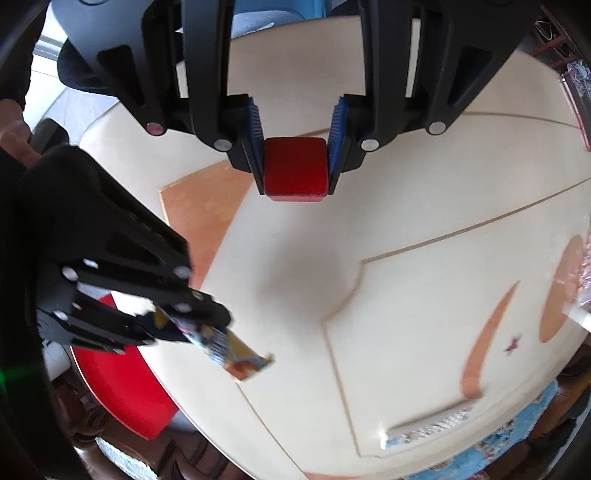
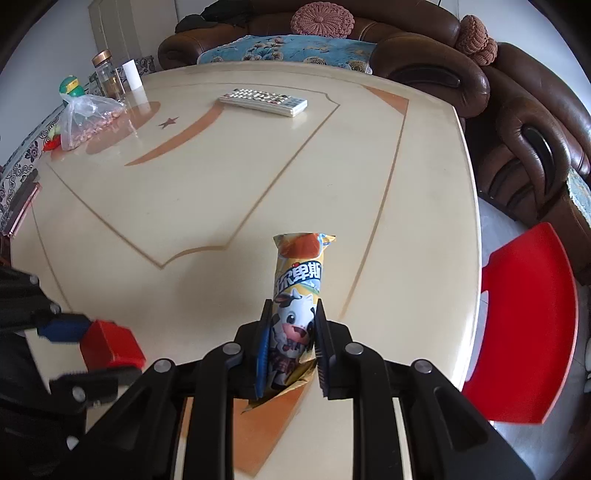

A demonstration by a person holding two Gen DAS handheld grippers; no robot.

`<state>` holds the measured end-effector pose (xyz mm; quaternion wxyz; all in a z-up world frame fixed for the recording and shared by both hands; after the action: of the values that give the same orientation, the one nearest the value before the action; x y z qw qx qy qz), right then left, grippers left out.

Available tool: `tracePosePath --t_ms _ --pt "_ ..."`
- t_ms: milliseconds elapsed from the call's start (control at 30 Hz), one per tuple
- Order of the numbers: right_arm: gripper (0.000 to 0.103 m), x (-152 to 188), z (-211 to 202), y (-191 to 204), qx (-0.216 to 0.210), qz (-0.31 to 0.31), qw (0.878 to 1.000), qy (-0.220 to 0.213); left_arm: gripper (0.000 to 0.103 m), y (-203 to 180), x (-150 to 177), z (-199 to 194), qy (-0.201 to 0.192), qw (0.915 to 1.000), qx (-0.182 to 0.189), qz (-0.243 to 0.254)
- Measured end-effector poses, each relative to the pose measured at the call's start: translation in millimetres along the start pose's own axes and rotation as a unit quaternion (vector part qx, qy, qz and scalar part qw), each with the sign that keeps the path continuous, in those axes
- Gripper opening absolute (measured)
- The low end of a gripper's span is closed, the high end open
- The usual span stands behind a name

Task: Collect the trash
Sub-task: 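Carry the red cube with the left gripper while the right gripper carries the snack bar to the bin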

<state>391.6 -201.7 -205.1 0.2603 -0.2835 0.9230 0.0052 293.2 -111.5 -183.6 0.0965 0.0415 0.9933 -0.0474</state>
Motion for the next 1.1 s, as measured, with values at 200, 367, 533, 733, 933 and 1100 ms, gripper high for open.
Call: tracePosePath --t_ms 200,367,533,733,933,1100 --pt "0.021 0 -48 27 0.021 0.002 1.0 -0.018 0.03 20 15 -36 -0.045 0.9989 -0.004 -0.009" --pt "0.021 3 -97 63 0.025 -0.009 0.999 -0.047 0.03 43 29 -59 -0.068 0.9976 -0.006 -0.007" --pt "0.021 11 -141 94 0.034 -0.011 0.997 -0.072 0.03 54 44 -70 -0.088 0.996 -0.011 0.001" --pt "0.021 33 -181 131 0.033 -0.006 0.995 -0.089 0.03 56 69 -83 -0.116 0.9929 -0.013 0.023" --pt "0.021 68 -202 164 0.022 0.013 0.995 -0.092 0.03 48 106 -85 -0.116 0.992 0.003 0.05" --pt "0.021 98 -202 187 0.012 0.028 0.996 -0.082 0.03 45 137 -73 -0.105 0.9921 0.013 0.068"
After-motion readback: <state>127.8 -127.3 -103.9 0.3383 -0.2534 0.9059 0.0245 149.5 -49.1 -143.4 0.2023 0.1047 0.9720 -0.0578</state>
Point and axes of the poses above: each gripper's, at about its wrist camera, not at the fingertips, and z roughly the way its jaws point, y to its left, x to its underside, the point moved 6 cm from there along z, roughly the way its jaws point, and after that the axes turned 15 degrees about -z, right-handed, at the moved point
